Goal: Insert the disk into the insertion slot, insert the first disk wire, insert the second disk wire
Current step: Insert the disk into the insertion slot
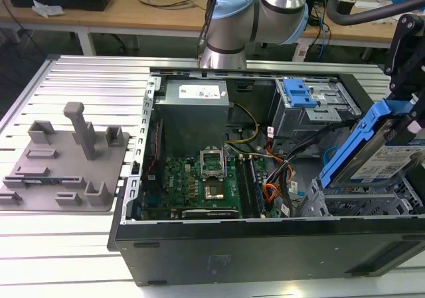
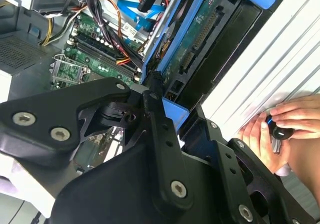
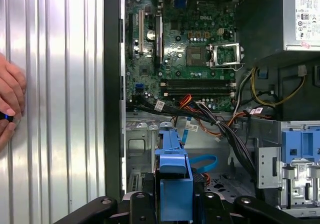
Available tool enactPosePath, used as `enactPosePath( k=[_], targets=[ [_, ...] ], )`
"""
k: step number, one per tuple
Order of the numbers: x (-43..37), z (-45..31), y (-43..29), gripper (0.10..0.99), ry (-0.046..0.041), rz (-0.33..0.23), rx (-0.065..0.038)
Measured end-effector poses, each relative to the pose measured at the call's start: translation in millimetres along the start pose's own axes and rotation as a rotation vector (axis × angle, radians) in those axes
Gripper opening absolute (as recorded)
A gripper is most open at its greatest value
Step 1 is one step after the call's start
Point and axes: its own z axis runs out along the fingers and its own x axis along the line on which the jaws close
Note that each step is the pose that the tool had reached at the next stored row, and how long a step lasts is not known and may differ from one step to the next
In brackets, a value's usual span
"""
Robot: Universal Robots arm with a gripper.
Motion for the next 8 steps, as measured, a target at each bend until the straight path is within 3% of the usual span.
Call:
enactPosePath(
  k=[8],
  targets=[
    [0.6,9.9,-0.1,0.365,-0.0003,0.001,0.000]
  ],
)
